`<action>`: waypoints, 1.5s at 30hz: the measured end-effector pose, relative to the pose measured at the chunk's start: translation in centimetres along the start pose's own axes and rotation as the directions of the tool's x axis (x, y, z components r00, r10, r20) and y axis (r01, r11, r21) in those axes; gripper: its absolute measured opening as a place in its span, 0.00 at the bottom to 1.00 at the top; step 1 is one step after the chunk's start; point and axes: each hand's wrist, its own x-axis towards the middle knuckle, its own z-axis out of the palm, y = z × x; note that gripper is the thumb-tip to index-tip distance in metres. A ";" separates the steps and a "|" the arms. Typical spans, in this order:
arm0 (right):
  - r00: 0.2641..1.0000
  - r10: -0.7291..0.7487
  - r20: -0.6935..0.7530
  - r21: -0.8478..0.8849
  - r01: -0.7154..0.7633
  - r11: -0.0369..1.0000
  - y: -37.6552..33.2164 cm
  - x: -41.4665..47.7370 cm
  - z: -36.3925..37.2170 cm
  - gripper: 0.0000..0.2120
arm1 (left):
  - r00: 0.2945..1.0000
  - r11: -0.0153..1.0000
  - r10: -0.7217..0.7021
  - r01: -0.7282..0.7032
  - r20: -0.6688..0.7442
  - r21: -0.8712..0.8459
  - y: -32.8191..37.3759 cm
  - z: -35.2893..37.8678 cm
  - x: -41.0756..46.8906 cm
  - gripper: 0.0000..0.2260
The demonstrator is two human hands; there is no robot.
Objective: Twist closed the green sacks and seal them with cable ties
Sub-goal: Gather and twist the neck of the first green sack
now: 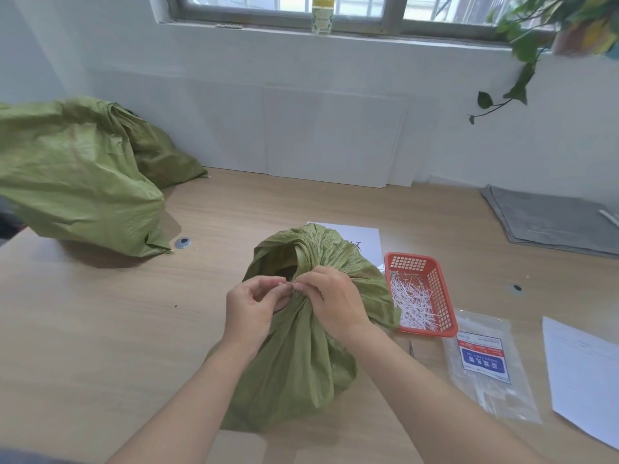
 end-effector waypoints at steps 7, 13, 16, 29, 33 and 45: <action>0.987 0.123 0.103 0.242 -0.145 0.959 -1.0 1.0 -1.4 0.01 | 0.997 0.985 0.071 -0.074 0.023 0.155 0.0 -0.8 0.4 0.04; 0.981 0.144 0.132 0.247 -0.173 0.953 -0.8 1.1 -1.5 0.03 | 0.995 0.979 0.083 -0.091 0.049 0.182 0.3 -0.5 0.9 0.07; 0.981 0.140 0.138 0.232 -0.169 0.958 -0.8 1.2 -1.5 0.04 | 0.990 0.970 0.125 -0.136 0.068 0.202 0.3 -0.4 1.1 0.08; 0.982 0.138 0.131 0.213 -0.164 0.963 -1.2 1.2 -1.6 0.04 | 0.984 0.946 0.146 -0.168 0.098 0.278 -0.7 -0.8 1.9 0.05; 0.982 0.145 0.120 0.200 -0.167 0.965 -1.0 1.0 -1.6 0.03 | 0.988 0.977 0.069 -0.094 0.138 0.190 -0.5 -0.4 1.4 0.04; 0.992 0.051 0.115 0.047 -0.056 0.997 -0.1 -0.3 -0.8 0.03 | 0.914 0.972 -0.233 0.223 0.331 0.068 1.5 -1.2 1.5 0.04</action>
